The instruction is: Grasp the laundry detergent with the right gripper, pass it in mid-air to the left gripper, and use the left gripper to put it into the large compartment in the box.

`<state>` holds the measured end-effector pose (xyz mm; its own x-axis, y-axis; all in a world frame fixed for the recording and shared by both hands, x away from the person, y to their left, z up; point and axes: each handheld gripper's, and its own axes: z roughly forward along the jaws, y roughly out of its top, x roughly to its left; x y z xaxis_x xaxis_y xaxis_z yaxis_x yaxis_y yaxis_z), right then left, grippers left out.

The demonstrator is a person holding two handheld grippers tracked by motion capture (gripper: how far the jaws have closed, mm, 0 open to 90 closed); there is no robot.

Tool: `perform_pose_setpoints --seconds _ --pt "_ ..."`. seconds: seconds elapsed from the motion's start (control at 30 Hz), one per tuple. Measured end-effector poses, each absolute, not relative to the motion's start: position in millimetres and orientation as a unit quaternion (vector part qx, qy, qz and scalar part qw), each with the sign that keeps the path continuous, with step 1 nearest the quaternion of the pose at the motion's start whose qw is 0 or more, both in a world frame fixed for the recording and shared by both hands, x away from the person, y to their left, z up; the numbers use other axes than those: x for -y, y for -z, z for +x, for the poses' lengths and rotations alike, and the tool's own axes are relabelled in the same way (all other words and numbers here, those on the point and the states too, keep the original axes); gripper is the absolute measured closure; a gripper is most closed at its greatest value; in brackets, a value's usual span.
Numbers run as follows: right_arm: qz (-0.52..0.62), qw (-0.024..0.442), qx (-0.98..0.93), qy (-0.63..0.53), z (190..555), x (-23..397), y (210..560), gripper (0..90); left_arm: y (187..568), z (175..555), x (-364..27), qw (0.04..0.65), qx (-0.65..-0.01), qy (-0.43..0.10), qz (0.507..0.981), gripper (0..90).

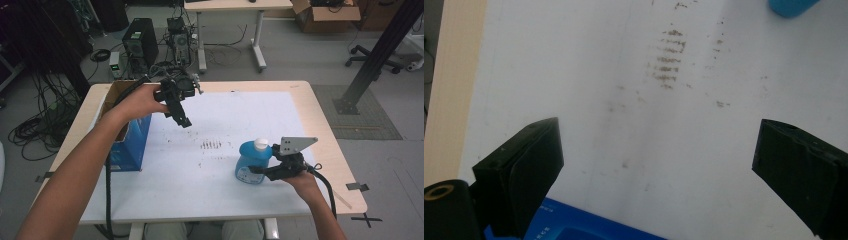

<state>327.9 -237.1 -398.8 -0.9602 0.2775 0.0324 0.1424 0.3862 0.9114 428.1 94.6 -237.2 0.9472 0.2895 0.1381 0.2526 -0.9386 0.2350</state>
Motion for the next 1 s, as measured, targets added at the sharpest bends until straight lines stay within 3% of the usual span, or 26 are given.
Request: perform_pose_setpoints --seconds 0.47,1.0 --pt "0.12 0.074 -0.83 -0.539 326 236 395 44.3 235 426 -96 0.11 -0.137 -0.088 0.981 6.6" --pt "0.085 0.079 -0.842 -0.526 318 223 348 44.3 224 408 -95 0.114 -0.126 -0.093 0.981 6.8"
